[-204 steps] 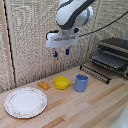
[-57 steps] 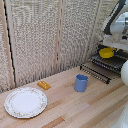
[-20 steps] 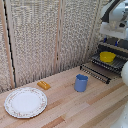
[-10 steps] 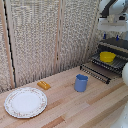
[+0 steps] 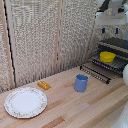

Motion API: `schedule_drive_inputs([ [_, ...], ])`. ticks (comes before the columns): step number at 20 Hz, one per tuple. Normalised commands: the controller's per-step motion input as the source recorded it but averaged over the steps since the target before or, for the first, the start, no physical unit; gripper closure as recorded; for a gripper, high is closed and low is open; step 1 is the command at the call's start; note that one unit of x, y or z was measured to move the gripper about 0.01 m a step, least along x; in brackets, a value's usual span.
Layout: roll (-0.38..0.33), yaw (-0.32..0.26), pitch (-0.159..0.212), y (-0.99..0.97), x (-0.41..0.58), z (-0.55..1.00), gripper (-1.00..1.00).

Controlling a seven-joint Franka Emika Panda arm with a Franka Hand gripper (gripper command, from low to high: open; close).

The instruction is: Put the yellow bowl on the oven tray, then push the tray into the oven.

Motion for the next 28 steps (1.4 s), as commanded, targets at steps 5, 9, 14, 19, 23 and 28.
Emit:
schedule_drive_inputs([
  [5, -0.301, 0.177, 0.146, 0.06, -0.009, 0.06, -1.00],
  [9, -0.226, 0.177, 0.273, 0.19, -0.154, 0.06, -1.00],
  [14, -0.206, 0.172, 0.320, 0.22, -0.215, 0.02, -1.00],
  [19, -0.224, 0.190, 0.308, 0.13, -0.255, 0.00, -1.00],
  [23, -0.229, 0.217, 0.275, 0.04, -0.244, 0.00, -1.00],
  [28, -0.236, 0.269, 0.165, 0.00, -0.074, -0.09, -1.00],
])
